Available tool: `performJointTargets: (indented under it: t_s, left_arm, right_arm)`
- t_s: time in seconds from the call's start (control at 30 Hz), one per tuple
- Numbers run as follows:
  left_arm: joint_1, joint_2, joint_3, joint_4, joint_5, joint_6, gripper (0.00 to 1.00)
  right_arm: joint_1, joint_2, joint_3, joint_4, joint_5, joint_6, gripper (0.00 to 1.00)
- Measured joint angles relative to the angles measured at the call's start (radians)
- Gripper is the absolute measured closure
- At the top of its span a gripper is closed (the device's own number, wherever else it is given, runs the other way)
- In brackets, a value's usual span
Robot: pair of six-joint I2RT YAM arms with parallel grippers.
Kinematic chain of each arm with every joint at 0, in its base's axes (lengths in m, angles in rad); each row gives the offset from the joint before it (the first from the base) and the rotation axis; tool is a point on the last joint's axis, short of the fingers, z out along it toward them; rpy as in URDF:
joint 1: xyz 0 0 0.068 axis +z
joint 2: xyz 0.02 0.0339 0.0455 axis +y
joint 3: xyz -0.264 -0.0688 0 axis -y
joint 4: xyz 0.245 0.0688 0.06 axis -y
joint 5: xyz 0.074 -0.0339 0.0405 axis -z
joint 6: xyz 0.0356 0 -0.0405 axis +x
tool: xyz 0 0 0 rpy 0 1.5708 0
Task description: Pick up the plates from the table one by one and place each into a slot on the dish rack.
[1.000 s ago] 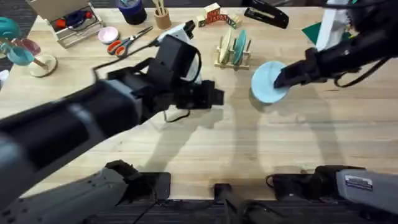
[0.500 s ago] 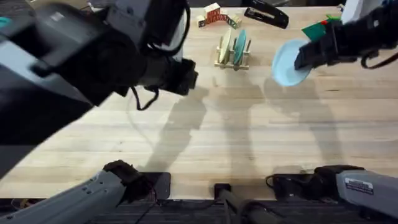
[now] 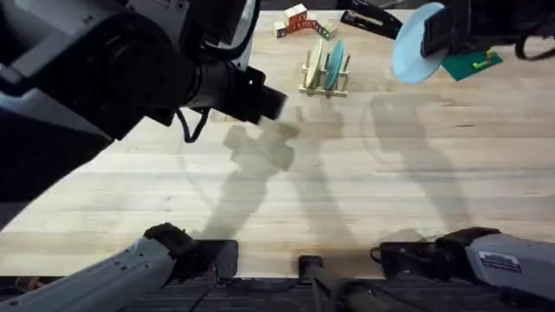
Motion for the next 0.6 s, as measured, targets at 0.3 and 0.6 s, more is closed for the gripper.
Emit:
performJointTargets:
  t_s: [0.3, 0.6]
  left_arm:
    - [0.000, 0.000, 0.000, 0.003, -0.021, 0.010, 0.006]
    - [0.000, 0.000, 0.000, 0.004, -0.021, 0.011, 0.007]
  right_arm:
    - [0.054, 0.176, 0.204, -0.068, 0.055, 0.110, 0.971]
    - [0.136, 0.302, 0.346, -0.074, 0.072, 0.230, 0.971]
